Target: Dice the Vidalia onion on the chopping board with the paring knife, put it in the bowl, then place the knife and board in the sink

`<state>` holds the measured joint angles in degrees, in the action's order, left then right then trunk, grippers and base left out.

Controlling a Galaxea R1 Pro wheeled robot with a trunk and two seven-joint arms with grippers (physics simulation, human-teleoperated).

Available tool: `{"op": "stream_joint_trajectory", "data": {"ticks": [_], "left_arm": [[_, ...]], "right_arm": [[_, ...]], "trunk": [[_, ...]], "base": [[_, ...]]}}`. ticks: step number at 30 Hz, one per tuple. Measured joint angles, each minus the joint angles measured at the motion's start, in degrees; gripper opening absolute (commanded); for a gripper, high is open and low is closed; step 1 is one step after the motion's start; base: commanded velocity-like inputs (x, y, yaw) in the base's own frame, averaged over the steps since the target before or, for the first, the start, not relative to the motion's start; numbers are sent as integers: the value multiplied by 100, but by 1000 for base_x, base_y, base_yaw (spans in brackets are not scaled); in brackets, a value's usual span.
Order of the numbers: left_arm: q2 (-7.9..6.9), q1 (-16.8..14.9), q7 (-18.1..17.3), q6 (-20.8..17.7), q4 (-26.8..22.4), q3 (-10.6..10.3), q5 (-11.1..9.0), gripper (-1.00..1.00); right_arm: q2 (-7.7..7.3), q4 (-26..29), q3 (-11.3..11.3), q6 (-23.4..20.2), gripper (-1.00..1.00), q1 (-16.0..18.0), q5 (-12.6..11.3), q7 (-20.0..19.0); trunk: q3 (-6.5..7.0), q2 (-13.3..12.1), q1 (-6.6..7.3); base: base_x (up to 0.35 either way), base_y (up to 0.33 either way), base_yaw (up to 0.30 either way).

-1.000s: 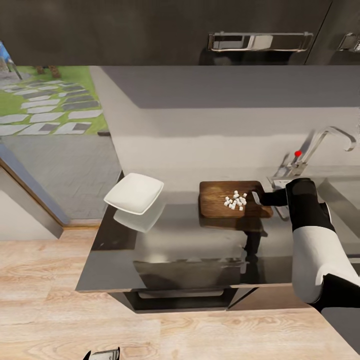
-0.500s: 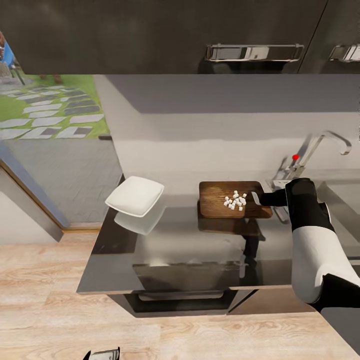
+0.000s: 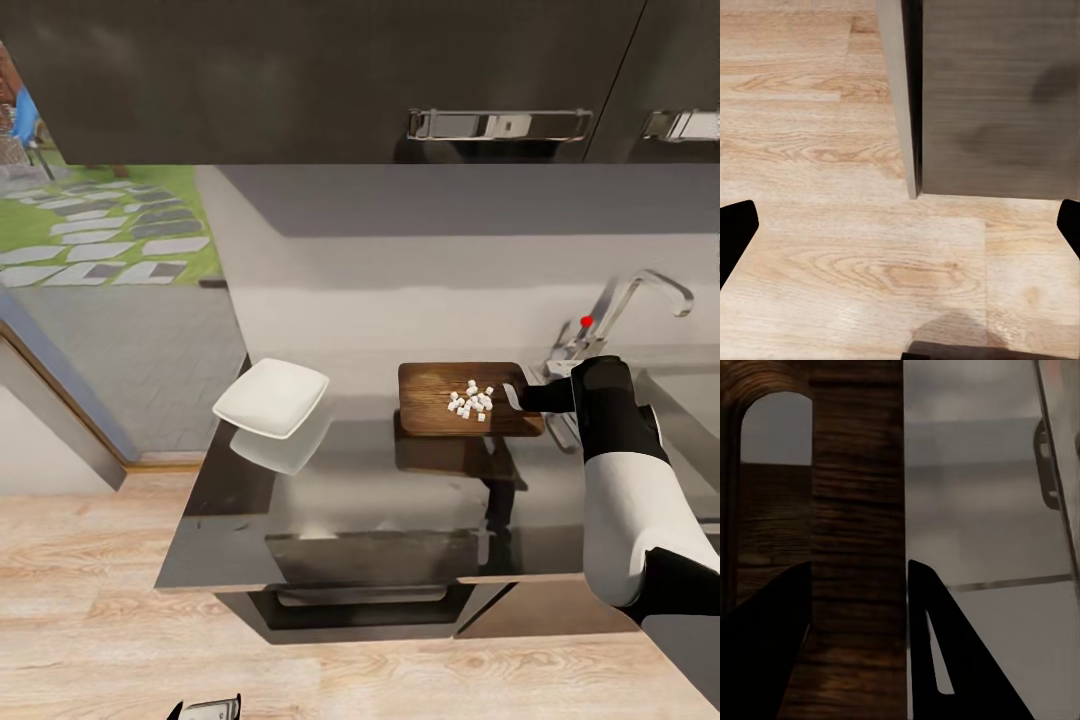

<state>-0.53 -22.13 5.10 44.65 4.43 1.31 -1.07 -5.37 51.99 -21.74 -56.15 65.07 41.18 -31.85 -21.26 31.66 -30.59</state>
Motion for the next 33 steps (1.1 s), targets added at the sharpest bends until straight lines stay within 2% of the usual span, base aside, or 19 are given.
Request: {"op": "stream_joint_trajectory", "data": {"ticks": [4,26,33], "left_arm": [[0,0,1,0,0,0,0,100],[0,1,2,0,0,1,0,100],[0,1,2,0,0,0,0,100]], "right_arm": [[0,0,3,0,-100,0,0,0],[0,-1,12,-8,-100,-1,19,5],[0,-6,17,-9,-100,-1,28,9]], "trunk": [[36,0,0],[633,-884,484],[697,-886,484]], "base": [[0,0,0],[0,0,0],[0,0,0]]}}
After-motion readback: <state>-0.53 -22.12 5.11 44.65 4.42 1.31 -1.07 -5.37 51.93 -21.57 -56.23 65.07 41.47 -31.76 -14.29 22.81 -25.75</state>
